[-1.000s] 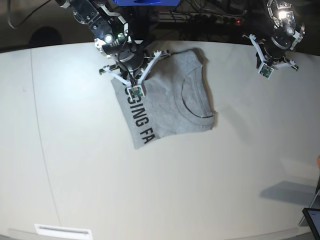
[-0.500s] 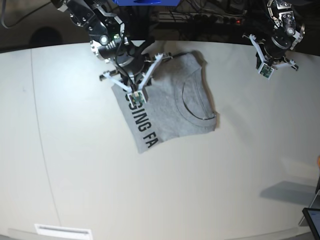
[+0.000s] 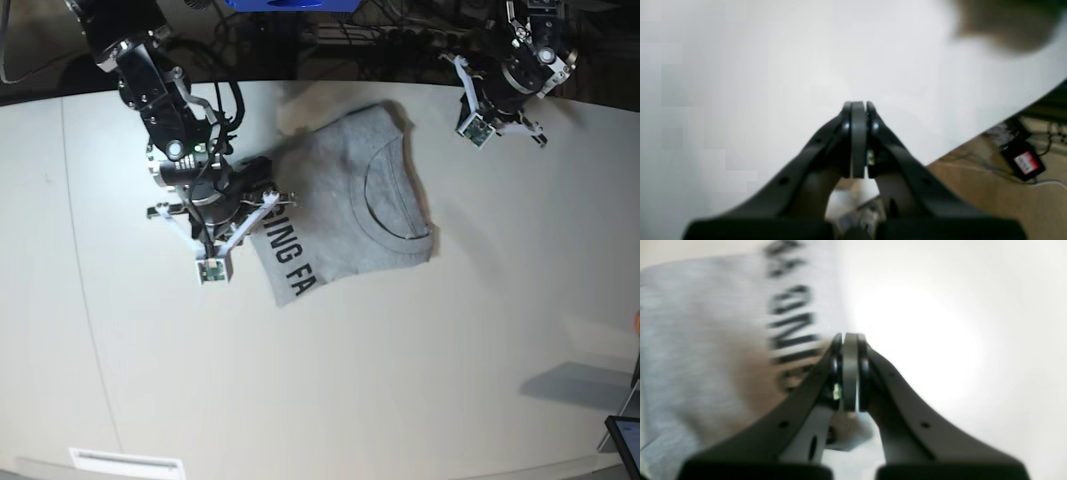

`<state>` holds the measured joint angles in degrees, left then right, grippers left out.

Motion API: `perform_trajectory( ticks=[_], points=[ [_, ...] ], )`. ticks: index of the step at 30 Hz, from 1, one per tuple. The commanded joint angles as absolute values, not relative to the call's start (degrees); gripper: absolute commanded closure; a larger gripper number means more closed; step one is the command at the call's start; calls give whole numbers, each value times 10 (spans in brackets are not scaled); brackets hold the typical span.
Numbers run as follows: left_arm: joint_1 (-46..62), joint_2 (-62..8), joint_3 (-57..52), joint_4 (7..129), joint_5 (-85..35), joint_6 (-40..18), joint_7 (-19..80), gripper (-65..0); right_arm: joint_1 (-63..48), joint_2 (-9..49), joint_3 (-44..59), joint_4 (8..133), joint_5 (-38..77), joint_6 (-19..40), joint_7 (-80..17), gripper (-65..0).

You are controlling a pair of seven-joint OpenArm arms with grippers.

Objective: Fold the T-shirt properly
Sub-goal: 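Press the right gripper on the lettered edge and smooth it, then grasp opposite edges of the folded shirt with both grippers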

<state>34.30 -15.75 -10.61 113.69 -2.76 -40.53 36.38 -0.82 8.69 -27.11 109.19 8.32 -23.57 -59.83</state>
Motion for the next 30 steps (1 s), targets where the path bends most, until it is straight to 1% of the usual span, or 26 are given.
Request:
perform_trajectory(
  ticks=[1, 9, 19, 30],
  points=[
    [345, -165, -109, 1149, -26, -400, 358, 0, 1, 87, -262, 1092, 81, -233, -585, -1],
    [375, -167, -102, 1150, -27, -400, 359, 0, 7, 95, -231, 1072, 81, -233, -575, -1],
    [372, -166, 15, 1149, -27, -400, 359, 0, -15, 95, -233, 1011, 81, -233, -553, -1],
    [355, -153, 73, 1149, -28, -400, 359, 0, -34, 95, -230, 1011, 81, -237, -552, -1]
  ],
)
